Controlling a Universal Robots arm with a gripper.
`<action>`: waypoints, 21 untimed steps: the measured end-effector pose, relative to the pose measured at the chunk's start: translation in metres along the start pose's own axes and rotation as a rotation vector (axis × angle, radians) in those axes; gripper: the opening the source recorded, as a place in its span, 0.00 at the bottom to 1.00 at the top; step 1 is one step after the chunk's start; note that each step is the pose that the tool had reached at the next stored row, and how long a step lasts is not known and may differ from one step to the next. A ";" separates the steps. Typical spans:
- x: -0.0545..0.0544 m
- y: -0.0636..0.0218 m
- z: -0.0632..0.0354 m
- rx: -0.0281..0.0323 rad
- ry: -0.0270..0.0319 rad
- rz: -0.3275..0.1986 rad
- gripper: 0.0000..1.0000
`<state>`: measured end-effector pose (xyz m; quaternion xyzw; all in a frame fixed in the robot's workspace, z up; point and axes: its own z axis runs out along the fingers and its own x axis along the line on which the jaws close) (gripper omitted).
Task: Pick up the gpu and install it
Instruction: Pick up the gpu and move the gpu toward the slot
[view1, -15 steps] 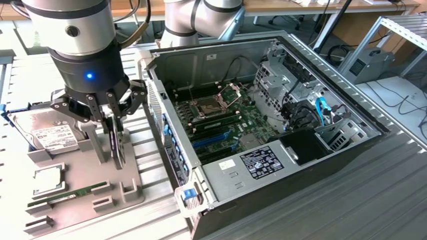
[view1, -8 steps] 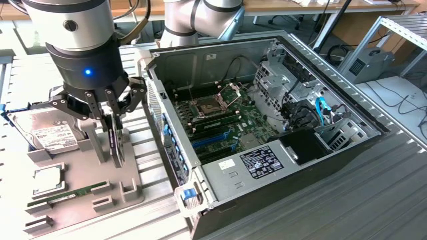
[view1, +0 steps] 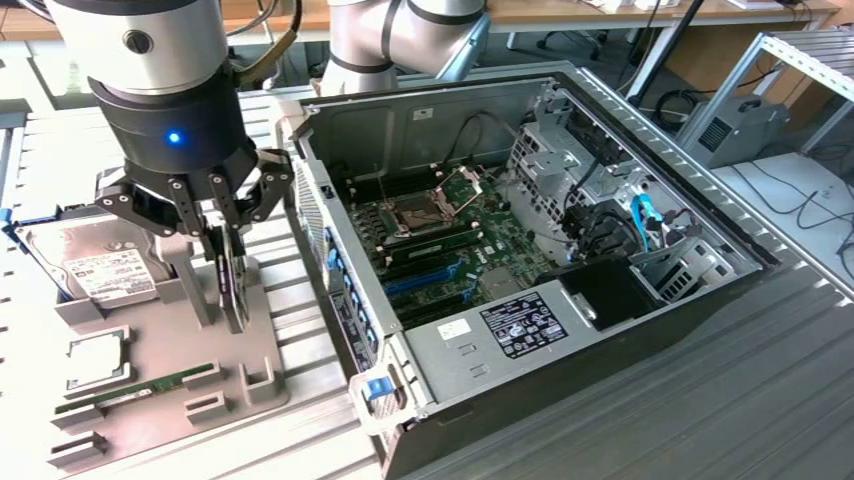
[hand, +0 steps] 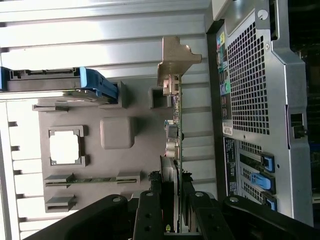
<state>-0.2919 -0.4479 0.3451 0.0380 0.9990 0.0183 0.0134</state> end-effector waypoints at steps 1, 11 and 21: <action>0.000 0.0000 -0.0007 0.0000 0.0000 0.000 0.27; 0.000 0.0004 -0.0122 0.0000 0.0000 0.000 0.27; 0.000 0.0007 -0.0193 0.0000 0.0000 0.000 0.27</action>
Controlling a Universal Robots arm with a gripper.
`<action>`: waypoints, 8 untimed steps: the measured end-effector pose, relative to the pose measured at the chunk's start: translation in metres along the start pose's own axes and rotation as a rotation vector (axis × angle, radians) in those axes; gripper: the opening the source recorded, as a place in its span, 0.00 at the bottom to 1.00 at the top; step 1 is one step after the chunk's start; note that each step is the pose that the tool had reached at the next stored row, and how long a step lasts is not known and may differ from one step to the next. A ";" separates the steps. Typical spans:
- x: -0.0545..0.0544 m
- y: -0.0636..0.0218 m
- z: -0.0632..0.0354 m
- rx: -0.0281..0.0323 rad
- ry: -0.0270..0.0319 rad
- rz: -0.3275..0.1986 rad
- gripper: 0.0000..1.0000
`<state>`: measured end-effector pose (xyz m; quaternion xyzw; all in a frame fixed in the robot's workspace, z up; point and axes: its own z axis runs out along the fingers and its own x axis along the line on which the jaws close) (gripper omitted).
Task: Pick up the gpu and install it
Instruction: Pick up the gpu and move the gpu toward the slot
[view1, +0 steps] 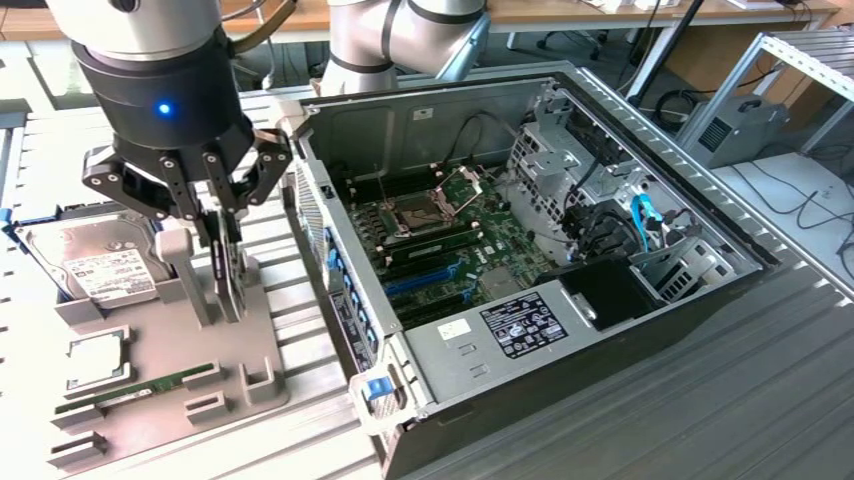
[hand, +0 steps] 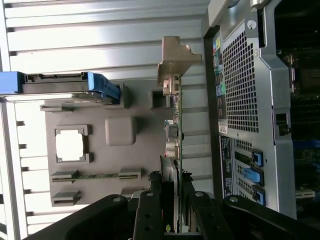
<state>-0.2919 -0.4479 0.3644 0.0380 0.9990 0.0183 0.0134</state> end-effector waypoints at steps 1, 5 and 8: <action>0.000 0.0000 -0.0006 -0.0001 -0.0001 0.000 0.27; 0.000 0.0002 -0.0047 0.0000 0.0000 0.000 0.27; 0.000 0.0002 -0.0065 -0.0001 0.0000 0.000 0.27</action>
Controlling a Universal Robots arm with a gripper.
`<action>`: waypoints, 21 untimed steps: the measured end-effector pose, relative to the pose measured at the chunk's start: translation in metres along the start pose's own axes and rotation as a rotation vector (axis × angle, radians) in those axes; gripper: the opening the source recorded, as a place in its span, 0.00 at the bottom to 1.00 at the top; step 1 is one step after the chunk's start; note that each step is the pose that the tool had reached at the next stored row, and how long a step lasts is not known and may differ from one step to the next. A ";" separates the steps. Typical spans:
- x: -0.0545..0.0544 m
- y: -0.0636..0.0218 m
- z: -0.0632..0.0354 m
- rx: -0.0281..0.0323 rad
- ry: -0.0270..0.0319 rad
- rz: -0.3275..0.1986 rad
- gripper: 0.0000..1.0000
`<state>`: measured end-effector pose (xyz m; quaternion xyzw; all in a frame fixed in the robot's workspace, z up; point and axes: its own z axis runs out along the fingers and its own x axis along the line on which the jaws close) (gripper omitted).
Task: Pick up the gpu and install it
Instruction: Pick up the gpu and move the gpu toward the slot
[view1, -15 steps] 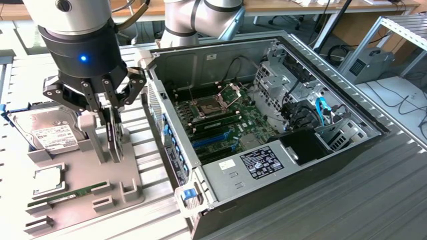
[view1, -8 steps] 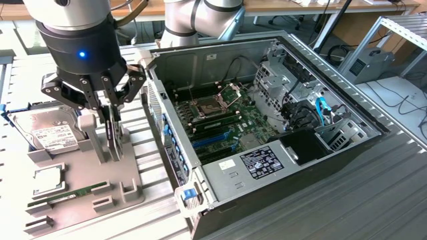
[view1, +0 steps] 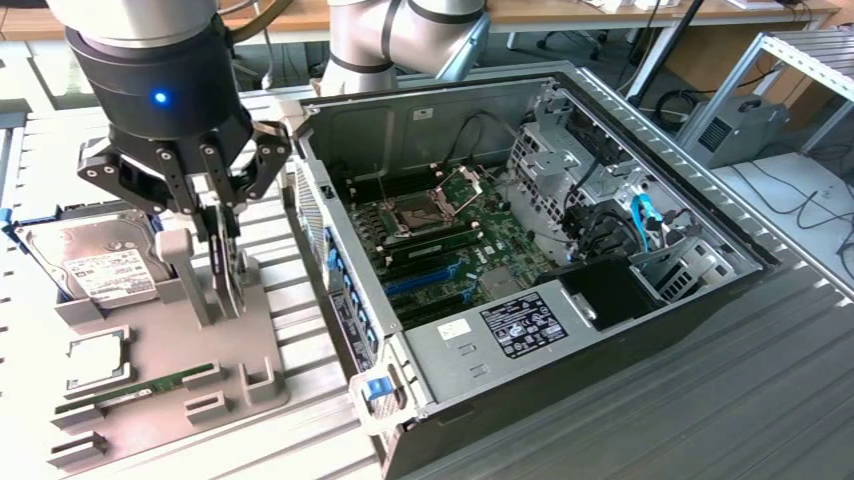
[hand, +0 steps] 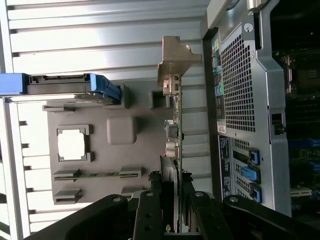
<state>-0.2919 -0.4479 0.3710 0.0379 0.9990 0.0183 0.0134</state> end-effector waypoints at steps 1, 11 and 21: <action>0.000 0.0000 -0.0006 0.0000 0.0000 0.000 0.27; 0.000 0.0003 -0.0067 0.0000 0.0000 0.000 0.27; 0.000 0.0005 -0.0131 0.0000 0.0000 0.000 0.27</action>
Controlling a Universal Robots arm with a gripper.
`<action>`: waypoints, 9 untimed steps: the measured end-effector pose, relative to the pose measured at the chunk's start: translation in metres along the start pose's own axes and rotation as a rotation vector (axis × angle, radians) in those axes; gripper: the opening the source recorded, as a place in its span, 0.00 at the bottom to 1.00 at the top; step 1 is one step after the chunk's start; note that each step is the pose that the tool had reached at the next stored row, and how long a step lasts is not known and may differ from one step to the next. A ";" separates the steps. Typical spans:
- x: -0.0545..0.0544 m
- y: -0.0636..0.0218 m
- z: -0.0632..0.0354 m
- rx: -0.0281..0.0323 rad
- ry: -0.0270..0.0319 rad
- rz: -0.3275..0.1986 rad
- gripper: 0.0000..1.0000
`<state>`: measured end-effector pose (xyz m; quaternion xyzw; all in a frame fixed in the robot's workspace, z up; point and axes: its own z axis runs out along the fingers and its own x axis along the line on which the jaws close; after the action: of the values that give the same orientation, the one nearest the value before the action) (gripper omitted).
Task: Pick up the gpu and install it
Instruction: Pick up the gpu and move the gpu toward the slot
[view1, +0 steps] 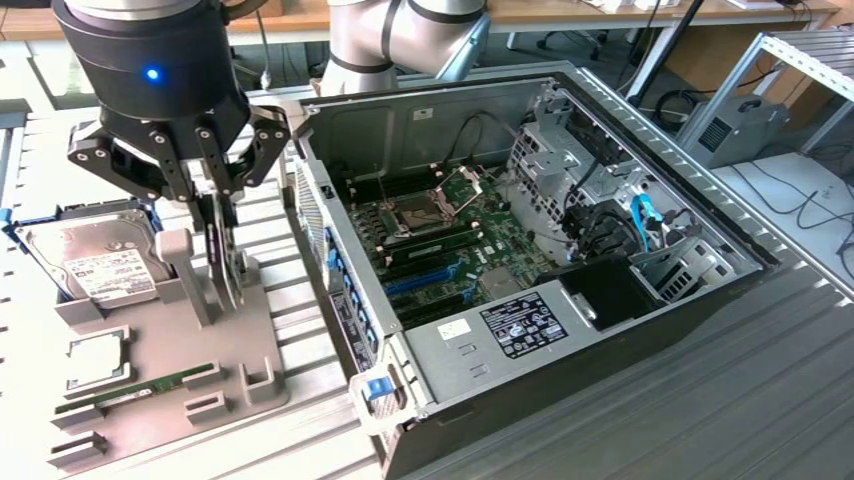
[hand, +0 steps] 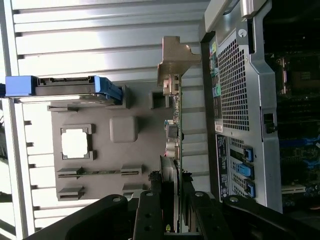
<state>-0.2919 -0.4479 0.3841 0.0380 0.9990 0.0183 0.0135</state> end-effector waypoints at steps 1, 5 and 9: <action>0.000 0.0000 -0.0007 0.0000 0.0000 0.000 0.27; 0.000 0.0001 -0.0033 0.0001 0.0001 0.000 0.27; 0.000 0.0002 -0.0056 0.0001 0.0001 0.000 0.27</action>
<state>-0.2919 -0.4479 0.3897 0.0380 0.9990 0.0183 0.0134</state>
